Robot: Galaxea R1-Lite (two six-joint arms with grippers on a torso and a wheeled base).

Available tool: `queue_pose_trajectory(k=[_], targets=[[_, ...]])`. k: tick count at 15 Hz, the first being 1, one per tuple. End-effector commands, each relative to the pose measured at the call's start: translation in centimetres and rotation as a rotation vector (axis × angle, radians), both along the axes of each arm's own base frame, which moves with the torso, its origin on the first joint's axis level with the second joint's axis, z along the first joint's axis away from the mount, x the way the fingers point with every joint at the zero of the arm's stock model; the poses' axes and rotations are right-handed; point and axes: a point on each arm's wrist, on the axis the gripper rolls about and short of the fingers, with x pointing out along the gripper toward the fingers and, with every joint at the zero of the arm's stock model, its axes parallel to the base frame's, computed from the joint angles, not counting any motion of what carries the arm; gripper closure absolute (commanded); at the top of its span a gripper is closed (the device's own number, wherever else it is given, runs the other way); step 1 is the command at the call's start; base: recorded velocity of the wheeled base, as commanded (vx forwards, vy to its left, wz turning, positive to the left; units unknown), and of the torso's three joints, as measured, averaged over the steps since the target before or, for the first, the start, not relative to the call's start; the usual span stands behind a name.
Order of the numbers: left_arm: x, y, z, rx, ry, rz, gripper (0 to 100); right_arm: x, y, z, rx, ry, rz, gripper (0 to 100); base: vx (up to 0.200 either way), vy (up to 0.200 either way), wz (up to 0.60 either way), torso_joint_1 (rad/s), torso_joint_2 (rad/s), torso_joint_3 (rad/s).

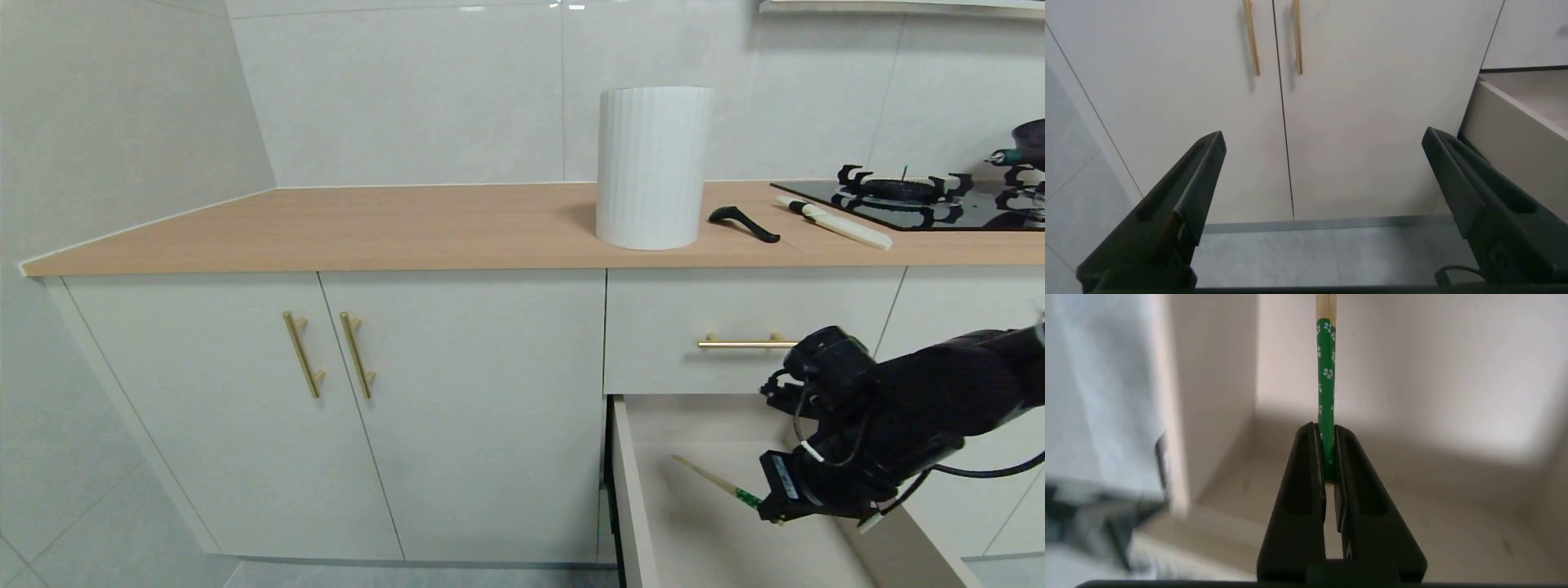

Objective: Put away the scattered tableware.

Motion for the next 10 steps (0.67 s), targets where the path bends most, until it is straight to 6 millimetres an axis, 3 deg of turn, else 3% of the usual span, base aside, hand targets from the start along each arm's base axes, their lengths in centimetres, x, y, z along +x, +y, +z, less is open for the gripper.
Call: queue_pose_trajectory(k=[1,5,10], targets=[[0.0,0.0,0.0,0.0,0.001,0.0,0,1.5,2.2,-5.3,-0.073,0.082,-0.006,100,0.0,0.0,0.0,0.0,0.0,0.0],[0.0,0.0,0.0,0.0,-0.001,0.0,0,1.5,4.6,-9.1,-0.19,0.076,0.011,100,0.0,0.0,0.0,0.0,0.0,0.0],[0.0,0.0,0.0,0.0,-0.001,0.0,0,0.7,5.7,-11.0,-0.315,0.076,0.039,100,0.0,0.0,0.0,0.0,0.0,0.0]])
